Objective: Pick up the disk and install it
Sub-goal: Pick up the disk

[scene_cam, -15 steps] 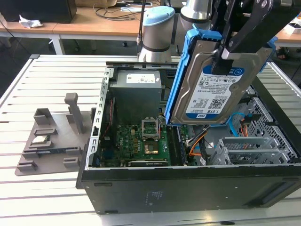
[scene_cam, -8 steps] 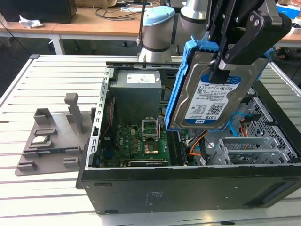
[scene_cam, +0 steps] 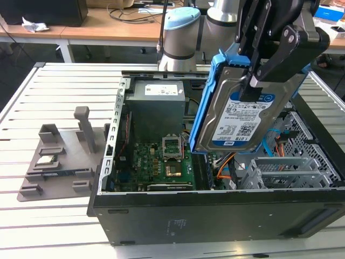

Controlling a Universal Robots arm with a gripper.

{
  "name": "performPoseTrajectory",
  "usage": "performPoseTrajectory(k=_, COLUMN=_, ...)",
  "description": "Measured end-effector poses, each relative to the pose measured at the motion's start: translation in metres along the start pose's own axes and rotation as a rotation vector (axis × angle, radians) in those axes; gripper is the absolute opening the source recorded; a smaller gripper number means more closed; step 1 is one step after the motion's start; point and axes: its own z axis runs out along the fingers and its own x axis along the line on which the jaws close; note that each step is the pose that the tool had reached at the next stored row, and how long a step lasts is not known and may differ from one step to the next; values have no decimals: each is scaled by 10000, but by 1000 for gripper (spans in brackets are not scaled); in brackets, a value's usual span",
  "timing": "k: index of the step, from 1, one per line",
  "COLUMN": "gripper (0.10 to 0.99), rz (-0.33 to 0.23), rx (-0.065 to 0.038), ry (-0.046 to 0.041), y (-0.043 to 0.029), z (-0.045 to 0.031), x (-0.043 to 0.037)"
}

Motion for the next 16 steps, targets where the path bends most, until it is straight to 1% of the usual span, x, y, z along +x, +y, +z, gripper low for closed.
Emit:
performPoseTrajectory(k=4, gripper=365, rz=1, rx=1, ry=-1, y=-27, z=49, x=1)
performPoseTrajectory(k=13, gripper=365, rz=1, rx=1, ry=1, y=-90, z=125, x=1)
performPoseTrajectory(k=16, gripper=365, rz=1, rx=1, ry=3, y=-117, z=160, x=1)
